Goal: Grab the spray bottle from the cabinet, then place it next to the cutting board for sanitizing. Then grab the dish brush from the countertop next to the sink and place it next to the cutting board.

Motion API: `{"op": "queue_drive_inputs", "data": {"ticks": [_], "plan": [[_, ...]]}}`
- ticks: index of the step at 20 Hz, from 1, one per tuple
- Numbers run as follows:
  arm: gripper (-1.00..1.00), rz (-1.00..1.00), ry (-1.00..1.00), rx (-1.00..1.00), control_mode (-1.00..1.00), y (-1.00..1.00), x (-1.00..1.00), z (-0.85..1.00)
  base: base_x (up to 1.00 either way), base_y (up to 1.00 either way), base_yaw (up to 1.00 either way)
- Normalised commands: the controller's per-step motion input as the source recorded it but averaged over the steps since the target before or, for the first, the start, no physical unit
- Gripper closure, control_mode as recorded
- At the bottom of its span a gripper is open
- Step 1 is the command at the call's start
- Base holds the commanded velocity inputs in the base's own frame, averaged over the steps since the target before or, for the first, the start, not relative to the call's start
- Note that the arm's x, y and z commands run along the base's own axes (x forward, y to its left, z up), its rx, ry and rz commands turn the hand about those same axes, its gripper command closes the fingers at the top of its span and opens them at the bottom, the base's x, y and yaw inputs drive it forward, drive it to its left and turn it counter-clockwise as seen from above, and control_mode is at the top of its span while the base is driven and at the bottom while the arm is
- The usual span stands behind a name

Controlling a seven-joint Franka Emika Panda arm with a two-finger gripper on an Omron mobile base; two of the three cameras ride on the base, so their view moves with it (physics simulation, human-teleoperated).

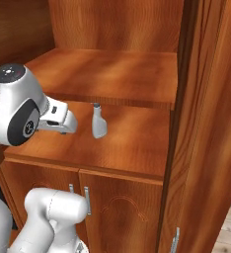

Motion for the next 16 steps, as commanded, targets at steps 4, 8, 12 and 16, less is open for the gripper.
{"op": "queue_drive_inputs", "data": {"ticks": [4,8,12,16], "plan": [[-1.0,0.01,-0.05,0.01,-1.0,-0.03,0.0,-0.07,0.0,0.0,0.0],[-1.0,0.08,-0.45,0.07,-1.0,-0.02,0.09,-0.43,0.0,0.0,0.0],[-1.0,0.16,-0.56,0.04,-1.0,-0.01,0.05,-0.62,0.0,0.0,0.0],[-1.0,0.12,-0.4,0.01,-1.0,-0.07,0.25,-0.39,0.0,0.0,0.0]]}}
